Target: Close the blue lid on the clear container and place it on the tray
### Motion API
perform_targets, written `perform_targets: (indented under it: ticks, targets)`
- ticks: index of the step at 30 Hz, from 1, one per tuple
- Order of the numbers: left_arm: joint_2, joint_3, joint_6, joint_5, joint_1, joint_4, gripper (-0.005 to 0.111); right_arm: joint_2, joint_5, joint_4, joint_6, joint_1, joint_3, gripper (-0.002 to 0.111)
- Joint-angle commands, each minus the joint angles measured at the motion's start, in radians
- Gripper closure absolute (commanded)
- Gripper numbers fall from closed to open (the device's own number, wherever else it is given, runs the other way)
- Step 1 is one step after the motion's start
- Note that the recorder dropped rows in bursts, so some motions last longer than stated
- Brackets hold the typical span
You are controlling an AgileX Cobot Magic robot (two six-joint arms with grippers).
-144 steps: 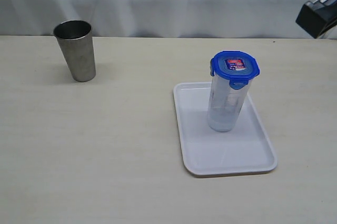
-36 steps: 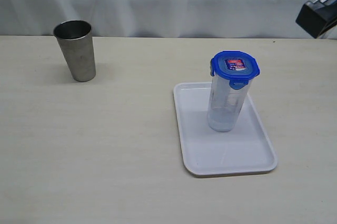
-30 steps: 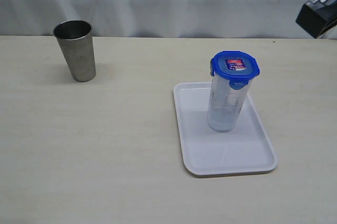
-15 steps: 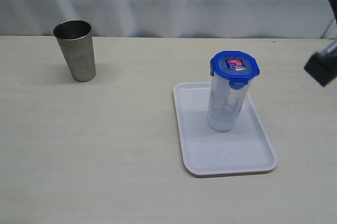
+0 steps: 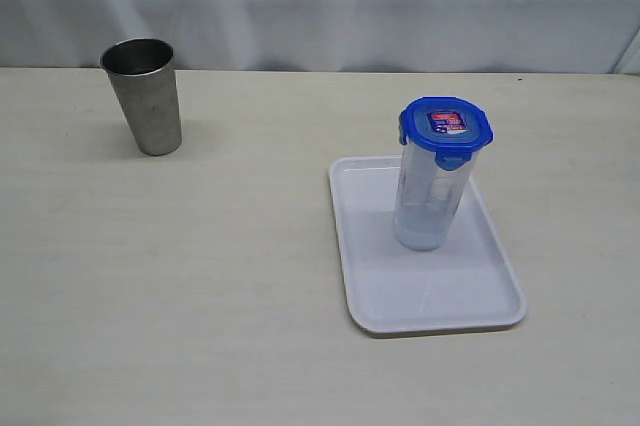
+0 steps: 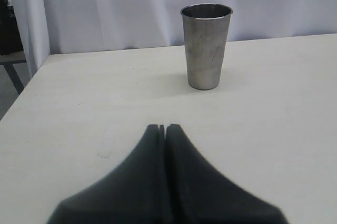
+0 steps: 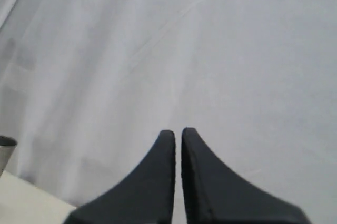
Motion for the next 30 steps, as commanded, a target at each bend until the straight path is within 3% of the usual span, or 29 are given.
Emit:
perform_targets:
  ticks: [1,15,18,25,30]
  targets:
    - [-0.003,0.003,0.000,-0.004,0.001,-0.003,0.107,-0.097,-0.139,0.004,0.002,-0.064,0.013,0.104]
    - [-0.003,0.003,0.000,-0.004,0.001,-0.003,0.107,-0.140,0.043,0.099,-0.001,-0.072,0.013,0.104]
    - [-0.003,0.003,0.000,-0.004,0.001,-0.003,0.107,-0.140,0.212,0.195,-0.001,-0.072,0.013,0.104]
    - [-0.003,0.003,0.000,-0.004,0.001,-0.003,0.107,-0.140,0.626,0.195,-0.002,-0.072,0.013,0.104]
    - [-0.003,0.003,0.000,-0.004,0.001,-0.003,0.107,-0.140,0.791,0.195,0.008,-0.072,0.013,0.104]
